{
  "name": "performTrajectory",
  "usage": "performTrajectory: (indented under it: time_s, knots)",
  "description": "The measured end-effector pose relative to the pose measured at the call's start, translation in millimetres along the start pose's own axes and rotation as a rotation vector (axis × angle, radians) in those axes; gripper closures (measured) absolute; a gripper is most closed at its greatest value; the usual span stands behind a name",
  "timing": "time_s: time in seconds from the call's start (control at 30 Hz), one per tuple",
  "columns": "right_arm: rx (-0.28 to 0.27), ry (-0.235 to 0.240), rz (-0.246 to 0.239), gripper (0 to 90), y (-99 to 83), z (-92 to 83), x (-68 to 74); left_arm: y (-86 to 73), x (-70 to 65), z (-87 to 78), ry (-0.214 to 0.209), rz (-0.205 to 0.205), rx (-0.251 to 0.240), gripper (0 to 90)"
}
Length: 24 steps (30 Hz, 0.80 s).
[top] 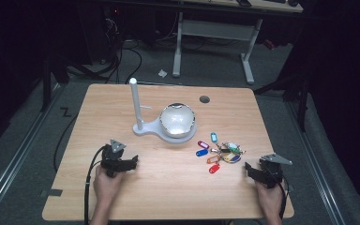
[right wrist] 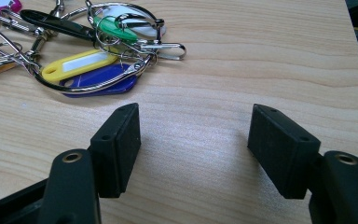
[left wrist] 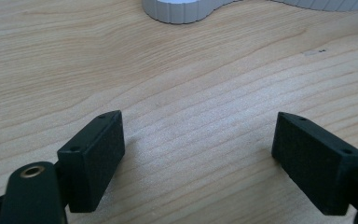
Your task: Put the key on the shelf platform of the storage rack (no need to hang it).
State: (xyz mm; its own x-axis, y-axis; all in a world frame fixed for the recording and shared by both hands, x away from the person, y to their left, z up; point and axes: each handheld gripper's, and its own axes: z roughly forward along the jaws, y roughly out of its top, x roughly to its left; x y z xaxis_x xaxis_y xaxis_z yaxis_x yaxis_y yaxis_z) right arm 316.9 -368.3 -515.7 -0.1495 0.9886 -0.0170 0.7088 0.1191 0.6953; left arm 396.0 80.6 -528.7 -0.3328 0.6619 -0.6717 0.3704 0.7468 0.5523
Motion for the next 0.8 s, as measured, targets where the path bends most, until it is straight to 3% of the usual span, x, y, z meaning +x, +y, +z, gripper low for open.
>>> performTrajectory:
  time_s: [0.47,0.63,0.8]
  knots:
    - [-0.001,0.008,-0.006,34.8,0.4,0.4,-0.1,0.1,0.0,0.0,0.000,0.000,0.000,17.4]
    - [-0.001,0.013,-0.011,40.3,1.5,0.5,2.8,0.0,-0.1,0.0,0.001,-0.002,0.000,17.4]
    - [0.020,0.021,-0.031,40.3,5.4,1.2,8.8,0.1,0.0,0.0,0.000,0.000,0.000,17.4]
